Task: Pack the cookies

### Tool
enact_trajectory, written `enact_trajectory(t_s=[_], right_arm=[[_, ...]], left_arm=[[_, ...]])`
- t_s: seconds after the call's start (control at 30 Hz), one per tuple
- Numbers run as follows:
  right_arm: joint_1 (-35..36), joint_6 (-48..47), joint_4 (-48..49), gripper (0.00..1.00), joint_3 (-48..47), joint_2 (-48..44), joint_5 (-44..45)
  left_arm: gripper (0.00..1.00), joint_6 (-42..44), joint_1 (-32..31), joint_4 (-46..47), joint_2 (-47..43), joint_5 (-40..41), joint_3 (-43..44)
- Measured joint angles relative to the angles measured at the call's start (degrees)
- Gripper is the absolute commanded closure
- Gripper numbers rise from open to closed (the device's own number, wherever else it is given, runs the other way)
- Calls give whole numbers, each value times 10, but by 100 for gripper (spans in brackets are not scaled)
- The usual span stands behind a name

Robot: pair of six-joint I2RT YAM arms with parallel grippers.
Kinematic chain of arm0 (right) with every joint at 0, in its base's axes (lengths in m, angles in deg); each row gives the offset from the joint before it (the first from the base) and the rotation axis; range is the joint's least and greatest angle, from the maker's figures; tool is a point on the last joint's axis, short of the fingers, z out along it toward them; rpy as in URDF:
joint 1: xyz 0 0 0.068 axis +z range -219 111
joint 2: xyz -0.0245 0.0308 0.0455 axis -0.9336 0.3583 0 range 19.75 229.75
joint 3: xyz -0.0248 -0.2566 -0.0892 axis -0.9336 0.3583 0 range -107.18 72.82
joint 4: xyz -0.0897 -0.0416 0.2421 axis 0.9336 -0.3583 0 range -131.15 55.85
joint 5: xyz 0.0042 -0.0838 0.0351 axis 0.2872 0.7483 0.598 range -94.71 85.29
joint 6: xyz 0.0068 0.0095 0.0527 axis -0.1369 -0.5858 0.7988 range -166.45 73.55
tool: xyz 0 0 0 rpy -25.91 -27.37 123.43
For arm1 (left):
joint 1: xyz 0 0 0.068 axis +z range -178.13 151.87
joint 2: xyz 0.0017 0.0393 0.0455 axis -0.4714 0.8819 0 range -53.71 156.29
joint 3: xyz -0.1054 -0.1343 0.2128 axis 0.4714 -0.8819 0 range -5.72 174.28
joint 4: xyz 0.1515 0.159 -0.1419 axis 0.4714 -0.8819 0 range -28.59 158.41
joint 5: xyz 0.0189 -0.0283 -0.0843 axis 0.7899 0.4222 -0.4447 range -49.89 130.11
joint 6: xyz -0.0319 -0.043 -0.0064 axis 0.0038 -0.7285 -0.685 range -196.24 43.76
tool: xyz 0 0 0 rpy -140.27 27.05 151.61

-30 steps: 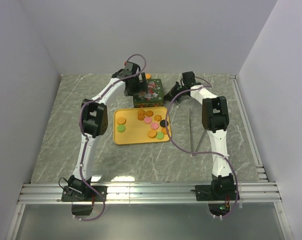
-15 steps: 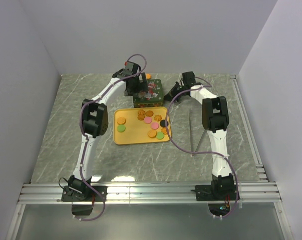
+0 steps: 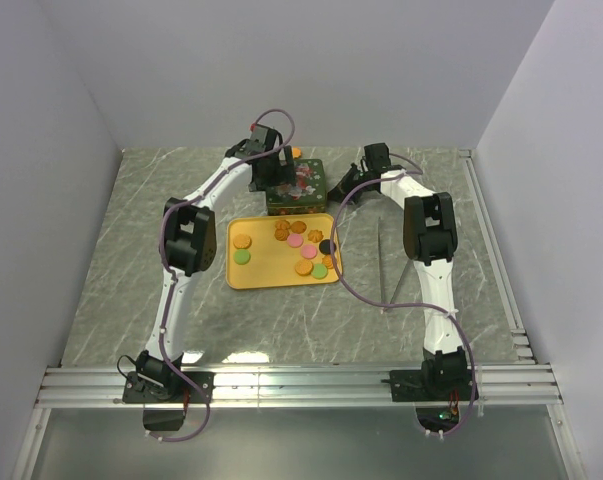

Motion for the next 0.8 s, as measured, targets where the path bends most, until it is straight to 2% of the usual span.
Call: enact_trajectory(t_s=[0.37, 0.47, 0.5, 0.6, 0.8], right_arm=[[-1, -18, -11, 100, 0, -4, 9], [-1, -31, -36, 89, -12, -5, 24], [-1, -37, -49, 79, -19, -5, 31], [0, -52, -83, 62, -45, -5, 60], [-1, -75, -122, 59, -70, -22, 112]], left_arm=[[2, 10, -4, 22, 0, 5, -8], [2, 11, -6, 28, 0, 5, -9], [2, 11, -8, 29, 0, 5, -10], [2, 14, -11, 35, 0, 6, -12], [2, 15, -15, 39, 0, 5, -12]])
